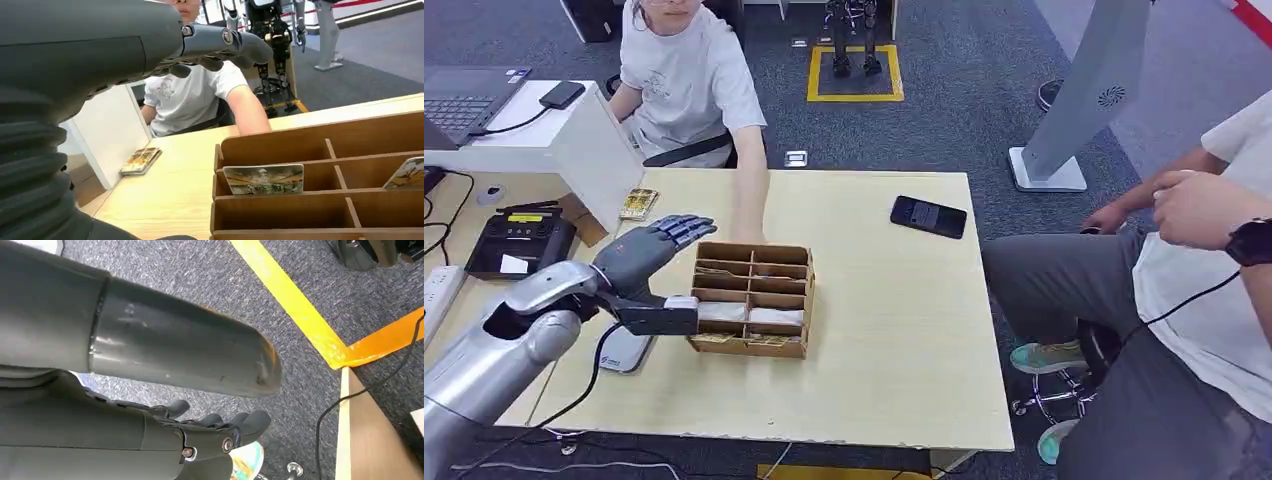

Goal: Pass the card to the sensor for recognition and then transmit it.

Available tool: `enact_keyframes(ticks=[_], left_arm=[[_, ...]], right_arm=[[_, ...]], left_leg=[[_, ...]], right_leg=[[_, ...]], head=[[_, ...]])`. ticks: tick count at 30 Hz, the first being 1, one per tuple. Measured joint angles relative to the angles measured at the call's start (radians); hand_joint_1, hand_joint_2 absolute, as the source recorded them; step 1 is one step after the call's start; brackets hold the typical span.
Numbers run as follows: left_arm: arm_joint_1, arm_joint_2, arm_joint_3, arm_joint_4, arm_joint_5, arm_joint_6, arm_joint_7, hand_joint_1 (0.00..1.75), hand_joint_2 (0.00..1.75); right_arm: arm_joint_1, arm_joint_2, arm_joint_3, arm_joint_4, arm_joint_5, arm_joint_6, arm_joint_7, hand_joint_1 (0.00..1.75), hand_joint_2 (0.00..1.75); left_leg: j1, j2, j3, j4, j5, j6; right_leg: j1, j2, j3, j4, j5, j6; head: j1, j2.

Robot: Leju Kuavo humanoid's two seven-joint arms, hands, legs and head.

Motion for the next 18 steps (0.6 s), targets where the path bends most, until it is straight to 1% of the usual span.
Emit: enact_keyframes(ticks=[8,18], left_arm=[[0.000,-0.001,-0.008,0.000,-0.003,0.003,0.003,0.00,1.75],[0.000,-0.013,-0.016,0.000,-0.008,0.006,0.003,0.00,1.75]], right_arm=[[-0.003,0.000,0.001,0.000,0.000,0.000,0.000,0.00,0.00],[-0.004,0.000,0.002,0.000,0.000,0.000,-0.003,0.00,0.00]], left_leg=[[0.000,0.000,0.000,0.000,0.000,0.000],[0.000,0.000,0.000,0.000,0.000,0.000]], right_leg=[[0.000,0.000,0.000,0.000,0.000,0.000],[0.000,0.000,0.000,0.000,0.000,0.000]], head=[[0.000,0.000],[0.000,0.000]])
